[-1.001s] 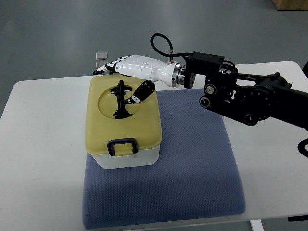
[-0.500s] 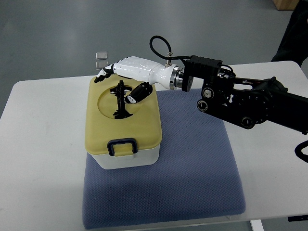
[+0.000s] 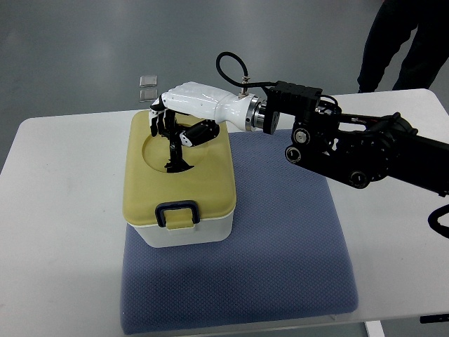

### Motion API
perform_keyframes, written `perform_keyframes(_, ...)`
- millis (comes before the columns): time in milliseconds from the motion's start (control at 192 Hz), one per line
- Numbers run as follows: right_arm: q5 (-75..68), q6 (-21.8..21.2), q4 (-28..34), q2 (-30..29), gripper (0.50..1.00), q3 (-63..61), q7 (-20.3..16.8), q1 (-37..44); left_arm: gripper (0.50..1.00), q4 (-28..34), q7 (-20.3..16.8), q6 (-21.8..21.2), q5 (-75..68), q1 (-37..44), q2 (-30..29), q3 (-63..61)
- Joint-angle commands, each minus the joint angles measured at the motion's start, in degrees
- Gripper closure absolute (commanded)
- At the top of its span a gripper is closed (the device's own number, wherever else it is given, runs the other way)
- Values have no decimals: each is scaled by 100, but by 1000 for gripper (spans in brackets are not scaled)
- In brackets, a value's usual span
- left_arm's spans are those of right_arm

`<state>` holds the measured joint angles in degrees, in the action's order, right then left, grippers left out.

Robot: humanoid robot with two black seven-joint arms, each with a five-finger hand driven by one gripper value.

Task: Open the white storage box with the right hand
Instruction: 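Close the right hand's fingers around the black lid handle, then lift the yellow lid off the white box with the right hand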

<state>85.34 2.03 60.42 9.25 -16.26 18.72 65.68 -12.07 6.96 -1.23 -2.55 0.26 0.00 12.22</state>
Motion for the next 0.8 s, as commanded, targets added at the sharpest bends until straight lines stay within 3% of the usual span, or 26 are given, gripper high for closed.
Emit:
perform_keyframes(0,-9,-1,14,6,1000,0,9,24,500,3,-2,0,0,0,0,0)
perform_keyframes(422,-202,-27,242,323,1000,-237,44,446,500,3,-2,0,0,0,0,0)
perform_keyframes(797,-308,-247,673,1456,1000,-492,158,648,500,-6,-2,9,0,0,0,0)
